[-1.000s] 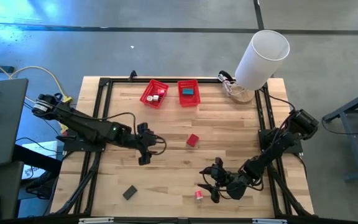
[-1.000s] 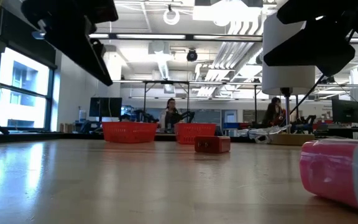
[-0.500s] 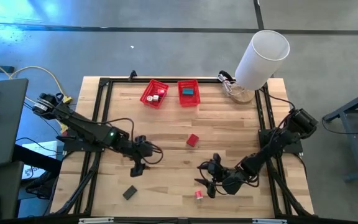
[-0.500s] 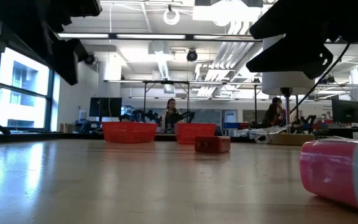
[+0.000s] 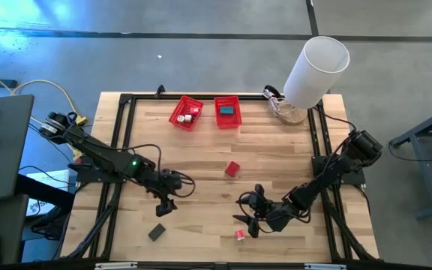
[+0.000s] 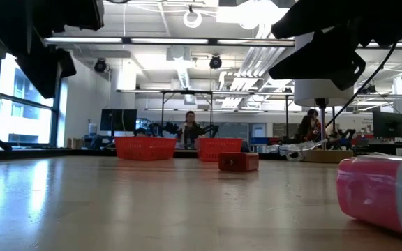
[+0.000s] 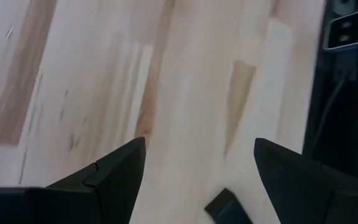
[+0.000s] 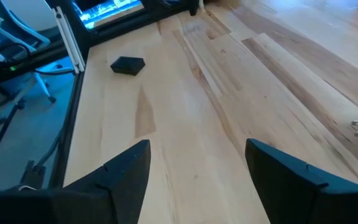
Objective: Pick & Place Office items
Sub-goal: Put the black digital clock into the right red bin
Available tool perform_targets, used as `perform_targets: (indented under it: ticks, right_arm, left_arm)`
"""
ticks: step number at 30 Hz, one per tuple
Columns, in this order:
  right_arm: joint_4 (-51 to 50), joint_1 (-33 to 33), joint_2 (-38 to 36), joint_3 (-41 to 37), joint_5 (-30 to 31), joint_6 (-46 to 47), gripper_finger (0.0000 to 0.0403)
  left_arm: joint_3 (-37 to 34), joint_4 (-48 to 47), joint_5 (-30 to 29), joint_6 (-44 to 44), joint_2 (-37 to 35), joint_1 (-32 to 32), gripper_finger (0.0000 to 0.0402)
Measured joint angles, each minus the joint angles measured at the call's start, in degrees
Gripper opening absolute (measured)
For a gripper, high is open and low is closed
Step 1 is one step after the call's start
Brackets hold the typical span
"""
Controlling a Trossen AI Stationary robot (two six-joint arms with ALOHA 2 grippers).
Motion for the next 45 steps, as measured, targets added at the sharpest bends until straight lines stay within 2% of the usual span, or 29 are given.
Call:
perform_targets:
  ticks: [5,13,21,27,45]
  right_arm:
    - [0.68,0.00,-0.02,0.02,-0.01,0.00,0.0252]
    - [0.68,0.00,-0.02,0.02,-0.01,0.00,0.0252]
    - [1.45,0.02,-0.02,0.01,-0.01,0.00,0.0252]
    - [1.53,0.02,-0.02,0.02,-0.01,0.02,0.0252]
    - [1.50,0.07,-0.02,0.01,-0.01,0.02,0.0252]
  left_arm:
    - [0.74,-6.01,1.49,-6.14,0.00,-0.71,0.0292]
    - [6.69,-7.20,-2.78,-11.86,0.02,-6.78,0.0292]
    - [10.77,-13.49,-3.54,-23.83,4.60,-11.85,0.0292]
    - [10.88,-14.21,-3.89,-27.87,7.20,-13.45,0.0292]
    - [10.88,-6.01,-4.13,-24.03,9.44,-16.95,0.0292]
